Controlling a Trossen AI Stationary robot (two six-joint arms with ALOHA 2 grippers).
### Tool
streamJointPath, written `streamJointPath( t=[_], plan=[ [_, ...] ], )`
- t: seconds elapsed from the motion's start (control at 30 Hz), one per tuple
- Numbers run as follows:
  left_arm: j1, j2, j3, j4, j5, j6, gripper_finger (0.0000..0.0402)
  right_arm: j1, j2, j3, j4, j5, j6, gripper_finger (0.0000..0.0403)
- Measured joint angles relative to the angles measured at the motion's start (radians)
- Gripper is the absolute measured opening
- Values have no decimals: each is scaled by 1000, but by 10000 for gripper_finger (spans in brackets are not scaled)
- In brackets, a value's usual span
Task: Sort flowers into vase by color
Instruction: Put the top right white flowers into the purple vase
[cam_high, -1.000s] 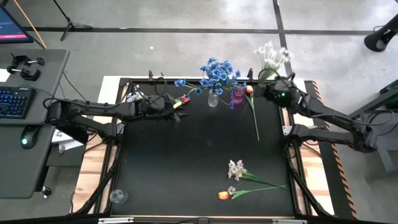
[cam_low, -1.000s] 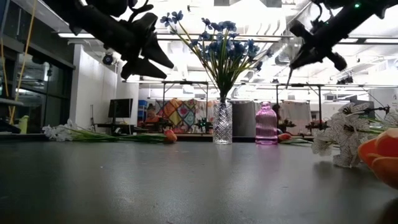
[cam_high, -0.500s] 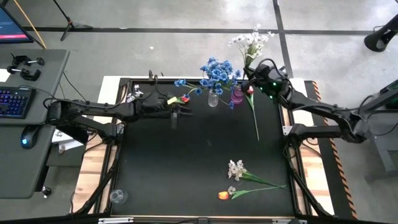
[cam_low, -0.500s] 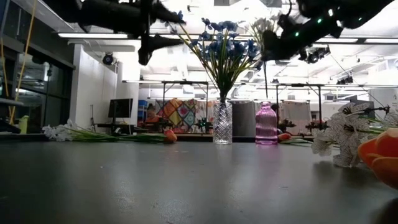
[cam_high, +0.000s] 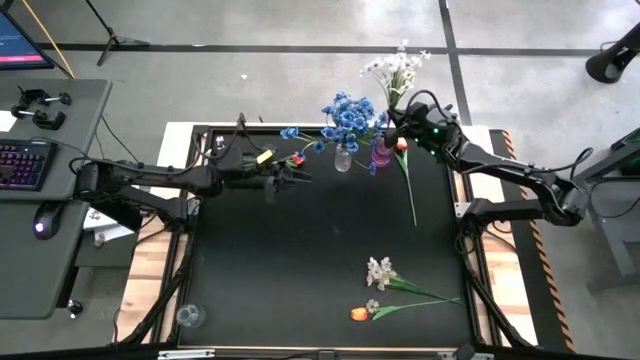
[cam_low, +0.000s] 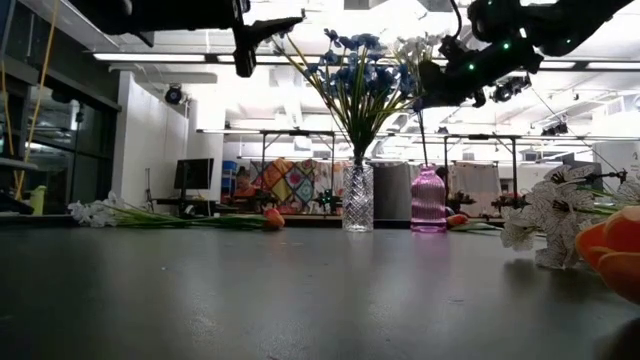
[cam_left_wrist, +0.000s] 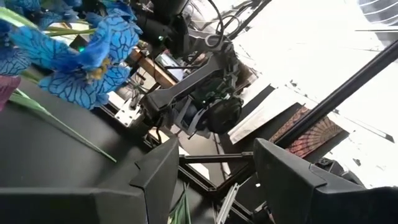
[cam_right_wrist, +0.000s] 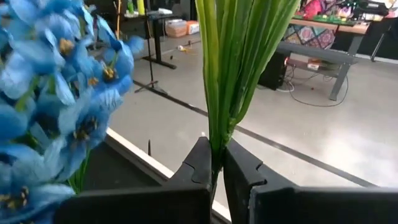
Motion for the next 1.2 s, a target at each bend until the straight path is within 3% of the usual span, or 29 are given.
streamJointPath(
  t=[0.23,0.43,0.93,1.03,1.2],
  plan=[
    [0,0,0,-1,-1,0,197,-4,0,0,-65,8,75,4],
    [0,0,0,-1,-1,0,197,-4,-10,0,-61,8,78,34],
    [0,0,0,-3,-1,26,197,3,-135,0,-177,3,179,202],
    [2,0,0,-3,5,26,197,14,-156,0,-176,2,177,225],
    [34,-13,0,2,101,23,197,20,-207,33,-254,0,149,241]
  ],
)
